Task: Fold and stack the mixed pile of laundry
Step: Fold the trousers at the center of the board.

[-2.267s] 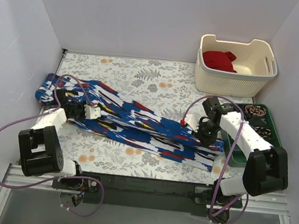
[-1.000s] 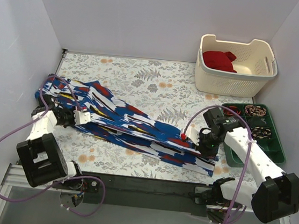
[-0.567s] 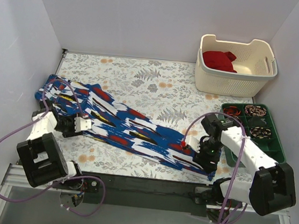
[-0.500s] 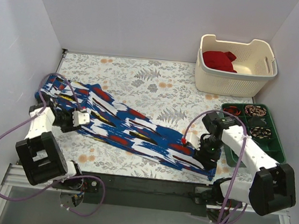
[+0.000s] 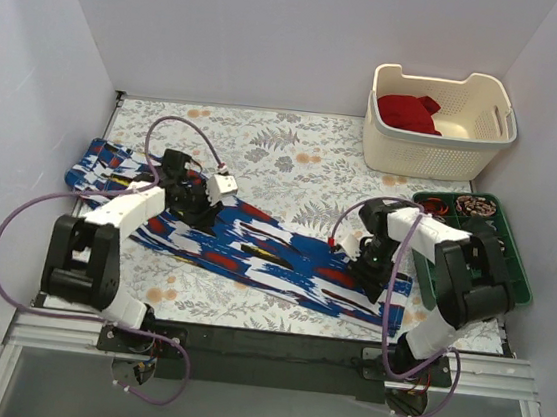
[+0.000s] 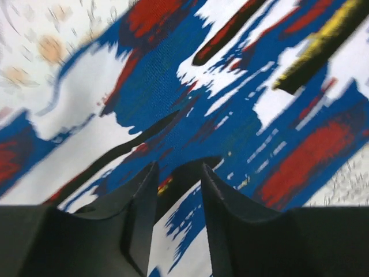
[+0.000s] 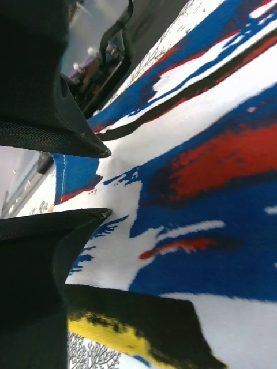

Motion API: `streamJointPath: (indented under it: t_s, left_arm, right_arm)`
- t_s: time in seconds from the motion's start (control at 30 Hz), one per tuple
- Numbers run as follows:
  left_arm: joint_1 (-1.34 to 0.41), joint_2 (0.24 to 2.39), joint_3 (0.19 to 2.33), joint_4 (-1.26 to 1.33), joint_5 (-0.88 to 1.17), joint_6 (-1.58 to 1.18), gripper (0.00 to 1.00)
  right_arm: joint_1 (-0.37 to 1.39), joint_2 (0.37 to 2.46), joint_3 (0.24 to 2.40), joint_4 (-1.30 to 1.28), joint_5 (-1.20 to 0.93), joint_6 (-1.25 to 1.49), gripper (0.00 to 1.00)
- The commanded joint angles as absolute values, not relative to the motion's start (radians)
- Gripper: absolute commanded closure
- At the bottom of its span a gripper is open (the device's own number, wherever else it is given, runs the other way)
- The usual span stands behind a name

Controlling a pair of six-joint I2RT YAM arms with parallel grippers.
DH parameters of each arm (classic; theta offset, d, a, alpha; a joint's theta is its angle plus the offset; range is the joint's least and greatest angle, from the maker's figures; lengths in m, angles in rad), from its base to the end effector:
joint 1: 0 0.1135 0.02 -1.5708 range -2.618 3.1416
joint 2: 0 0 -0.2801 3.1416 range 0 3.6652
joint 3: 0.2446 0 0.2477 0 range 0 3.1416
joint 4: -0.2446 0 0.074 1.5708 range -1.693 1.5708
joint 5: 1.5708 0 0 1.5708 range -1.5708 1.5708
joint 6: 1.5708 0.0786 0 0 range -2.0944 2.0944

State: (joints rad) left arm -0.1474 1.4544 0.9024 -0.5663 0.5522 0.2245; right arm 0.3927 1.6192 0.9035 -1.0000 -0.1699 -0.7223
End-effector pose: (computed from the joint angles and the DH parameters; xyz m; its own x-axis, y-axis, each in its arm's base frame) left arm 0.2760 -0.0827 0.1900 -0.7889 0.3088 -0.5313 0.5411 0.7588 -0.3626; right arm 0.2096 0.1012 0.1310 -0.4515 -0.8923 -0.0023 -0.8704 0.4399 0.2210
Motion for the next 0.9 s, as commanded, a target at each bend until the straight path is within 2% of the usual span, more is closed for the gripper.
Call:
streamJointPath:
  t_s: [0.0,0.1,0.17,0.27,0.37,0.4,0.47,0.5,0.6,0.67,0.87]
  left_arm:
    - [-0.157,1.603,0.887,-0.43,0.327,-0.104,0.71]
    - [-0.089,1.667,0.897,-0.402,0.279,-0.155,0.75]
    - [-0.019,1.733,0.945,-0.423,0.258,-0.164,0.8]
    - [0.084,1.795,0.985,-0.445,0.238,-0.175,0.81]
    - [0.127,1.778,1.005,-0.468,0.302,-0.118,0.8]
    - [0.127,1.731,0.994,-0.469,0.326,-0.103,0.76]
    - [0.126,1.671,0.997,-0.491,0.44,-0.063,0.7]
    - [0.123,1.614,1.005,-0.509,0.49,-0.049,0.64]
    - [0.046,1.53,0.977,-0.508,0.535,-0.006,0.59]
    - [-0.043,1.442,0.898,-0.451,0.535,0.059,0.57]
    - [-0.17,1.345,0.743,-0.445,0.548,0.181,0.56]
  right_arm:
    - [0.391,1.727,0.928,-0.853,-0.065,-0.64,0.53]
    - [0.39,1.836,1.023,-0.81,-0.022,-0.615,0.52]
    - [0.39,1.906,1.141,-0.804,-0.021,-0.608,0.52]
    - [0.39,1.994,1.337,-0.821,-0.008,-0.584,0.52]
    - [0.39,2.008,1.483,-0.883,-0.04,-0.566,0.49]
    - [0.388,1.993,1.496,-0.905,-0.087,-0.563,0.48]
    - [0.388,1.9,1.47,-0.939,-0.133,-0.542,0.46]
    - [0.384,1.858,1.447,-0.946,-0.182,-0.54,0.46]
    - [0.367,1.702,1.303,-0.956,-0.207,-0.543,0.47]
    - [0.353,1.625,1.237,-0.945,-0.189,-0.599,0.49]
    - [0.35,1.6,1.128,-0.89,-0.129,-0.696,0.55]
